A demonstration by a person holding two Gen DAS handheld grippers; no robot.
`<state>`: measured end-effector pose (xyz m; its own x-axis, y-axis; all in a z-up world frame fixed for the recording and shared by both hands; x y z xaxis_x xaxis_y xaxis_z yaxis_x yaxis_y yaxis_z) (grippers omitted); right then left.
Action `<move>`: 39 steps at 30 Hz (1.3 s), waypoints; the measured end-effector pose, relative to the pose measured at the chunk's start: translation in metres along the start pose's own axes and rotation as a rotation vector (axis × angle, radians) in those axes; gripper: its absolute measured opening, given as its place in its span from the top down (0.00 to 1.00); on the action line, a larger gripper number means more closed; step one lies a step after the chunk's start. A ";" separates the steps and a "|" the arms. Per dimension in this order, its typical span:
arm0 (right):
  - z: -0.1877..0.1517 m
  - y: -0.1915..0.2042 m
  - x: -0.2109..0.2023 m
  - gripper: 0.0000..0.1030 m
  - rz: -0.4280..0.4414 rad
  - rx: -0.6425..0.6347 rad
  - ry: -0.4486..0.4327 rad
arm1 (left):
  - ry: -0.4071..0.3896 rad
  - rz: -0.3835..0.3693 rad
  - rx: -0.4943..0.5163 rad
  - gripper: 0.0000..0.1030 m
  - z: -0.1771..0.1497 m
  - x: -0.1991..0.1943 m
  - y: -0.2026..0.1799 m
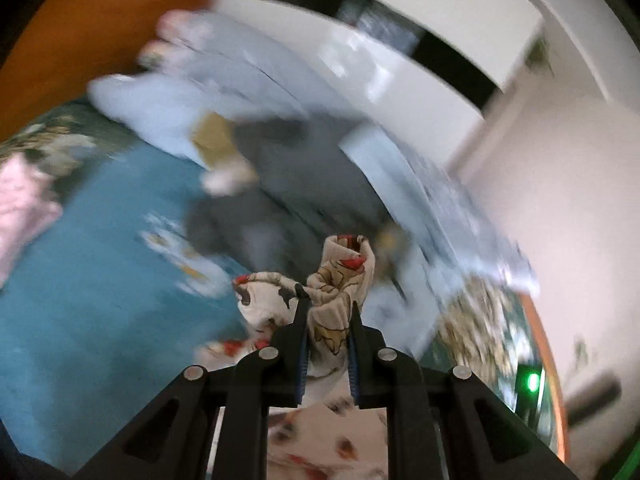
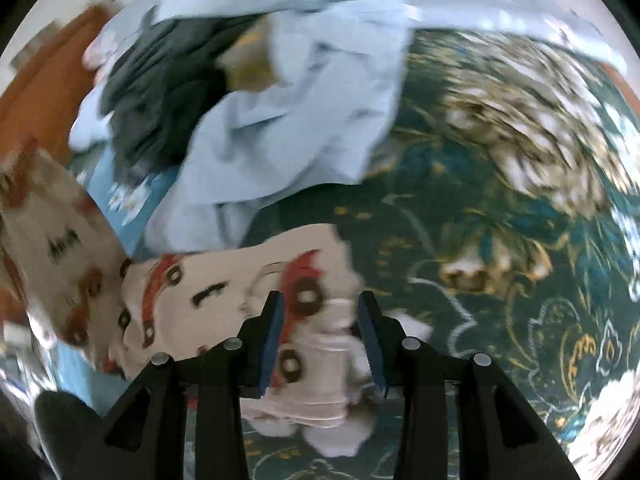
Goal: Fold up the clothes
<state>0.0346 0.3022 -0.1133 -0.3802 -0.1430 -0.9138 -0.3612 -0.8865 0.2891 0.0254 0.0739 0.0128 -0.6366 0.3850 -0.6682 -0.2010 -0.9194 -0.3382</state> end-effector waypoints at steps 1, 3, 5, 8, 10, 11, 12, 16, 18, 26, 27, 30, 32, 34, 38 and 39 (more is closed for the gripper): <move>0.000 -0.007 0.000 0.62 0.003 0.024 0.003 | 0.036 -0.016 0.031 0.84 -0.007 0.013 -0.016; -0.001 -0.022 0.000 0.62 0.010 0.071 0.019 | 0.104 -0.028 0.102 0.84 -0.023 0.037 -0.043; -0.005 -0.034 0.000 0.62 0.002 0.097 0.029 | 0.169 -0.024 0.180 0.84 -0.041 0.058 -0.067; -0.009 -0.043 0.004 0.62 -0.011 0.126 0.050 | 0.255 -0.009 0.248 0.83 -0.060 0.081 -0.084; -0.011 -0.048 0.009 0.62 -0.015 0.149 0.072 | 0.299 0.008 0.279 0.82 -0.071 0.090 -0.089; -0.010 -0.048 0.009 0.62 -0.014 0.149 0.075 | 0.318 0.019 0.289 0.81 -0.077 0.092 -0.091; -0.010 -0.047 0.010 0.62 -0.013 0.148 0.078 | 0.331 0.016 0.286 0.79 -0.082 0.091 -0.090; -0.007 -0.043 0.010 0.62 -0.009 0.139 0.084 | 0.380 -0.070 0.201 0.43 -0.086 0.094 -0.091; -0.003 -0.038 0.008 0.61 -0.005 0.127 0.079 | 0.376 -0.114 0.155 0.42 -0.083 0.087 -0.083; 0.011 -0.020 -0.010 0.55 0.044 0.102 0.038 | 0.280 -0.152 -0.114 0.42 -0.064 0.043 0.006; 0.011 -0.013 -0.011 0.55 0.066 0.089 0.041 | 0.256 -0.112 -0.172 0.42 -0.062 0.038 0.027; 0.001 0.016 -0.008 0.52 0.132 0.006 0.083 | 0.259 0.012 -0.318 0.41 -0.068 0.034 0.082; -0.003 0.032 0.003 0.46 0.166 -0.041 0.129 | 0.309 0.093 -0.364 0.42 -0.081 0.038 0.105; -0.007 0.045 0.011 0.45 0.175 -0.076 0.153 | 0.377 0.140 -0.396 0.42 -0.094 0.045 0.117; -0.004 0.071 0.007 0.45 0.135 -0.160 0.067 | 0.454 0.144 -0.355 0.42 -0.104 0.056 0.111; -0.002 0.079 0.008 0.45 0.141 -0.183 0.053 | 0.461 0.143 -0.344 0.42 -0.105 0.057 0.109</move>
<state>0.0042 0.2302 -0.0980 -0.3692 -0.2892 -0.8832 -0.1458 -0.9205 0.3624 0.0457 0.0042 -0.1317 -0.2353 0.3255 -0.9158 0.1649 -0.9152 -0.3677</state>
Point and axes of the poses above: each gripper's, at about its wrist camera, not at the fingertips, and x roughly the way its jaws point, y to its left, z to its top, the point moved 4 cm from there along x, roughly the way its jaws point, and after that the axes turned 7 degrees about x, right-handed, at the moved point
